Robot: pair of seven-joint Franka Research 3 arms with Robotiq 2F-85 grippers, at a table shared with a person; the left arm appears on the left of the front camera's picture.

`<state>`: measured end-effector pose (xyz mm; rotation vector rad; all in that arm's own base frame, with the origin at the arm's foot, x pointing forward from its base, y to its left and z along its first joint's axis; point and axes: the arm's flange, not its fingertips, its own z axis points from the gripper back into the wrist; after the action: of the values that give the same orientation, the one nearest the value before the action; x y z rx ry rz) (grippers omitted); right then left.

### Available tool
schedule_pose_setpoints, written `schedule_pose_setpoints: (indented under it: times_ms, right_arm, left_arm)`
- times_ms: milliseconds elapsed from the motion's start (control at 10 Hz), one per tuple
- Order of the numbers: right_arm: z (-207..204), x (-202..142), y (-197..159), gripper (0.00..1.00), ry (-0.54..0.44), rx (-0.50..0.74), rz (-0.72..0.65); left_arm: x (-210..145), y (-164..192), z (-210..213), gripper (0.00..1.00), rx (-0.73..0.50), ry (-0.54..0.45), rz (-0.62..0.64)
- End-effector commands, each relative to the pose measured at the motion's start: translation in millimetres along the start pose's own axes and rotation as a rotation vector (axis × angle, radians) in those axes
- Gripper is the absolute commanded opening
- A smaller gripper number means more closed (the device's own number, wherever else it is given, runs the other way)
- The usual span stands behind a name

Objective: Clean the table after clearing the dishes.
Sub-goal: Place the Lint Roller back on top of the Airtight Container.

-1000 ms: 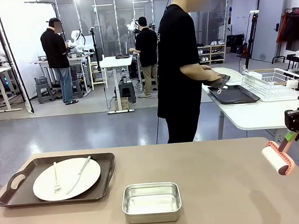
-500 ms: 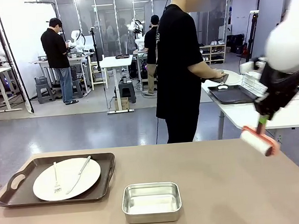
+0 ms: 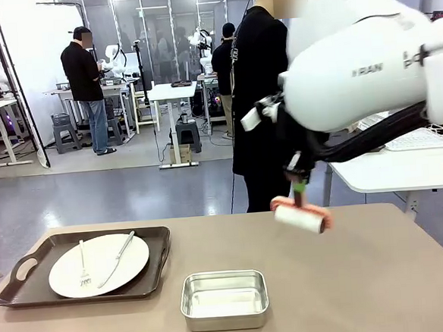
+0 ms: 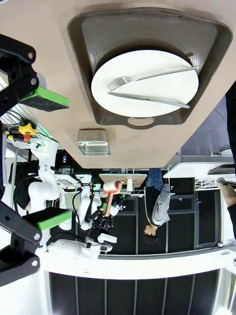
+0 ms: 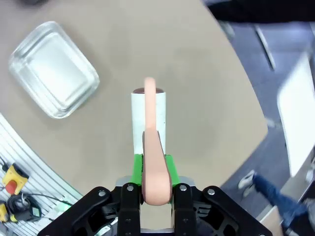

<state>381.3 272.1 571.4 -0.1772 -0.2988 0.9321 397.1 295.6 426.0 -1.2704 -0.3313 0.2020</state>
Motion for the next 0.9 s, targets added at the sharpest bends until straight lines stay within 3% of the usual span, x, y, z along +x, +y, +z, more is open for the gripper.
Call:
schedule_pose_setpoints:
  times_ms: [0,400,600,700,800]
  right_arm:
    - [-9,15,12,0.21,-0.036,0.091,0.231]
    - [-12,39,72,0.21,-0.192,0.254,0.563]
    - [-20,47,81,0.21,-0.215,0.253,0.615]
    - [-24,54,76,0.21,-0.212,0.268,0.587]
    - [-25,57,69,0.21,-0.217,0.200,0.474]
  left_arm:
    - [-3,-1,3,1.00,-0.007,0.008,-0.009]
    - [-3,-1,3,1.00,-0.007,0.008,-0.009]
    - [-3,-1,3,1.00,-0.007,0.008,-0.009]
    - [-3,-1,3,1.00,-0.007,0.008,-0.009]
    - [-3,-1,3,1.00,-0.007,0.008,-0.009]
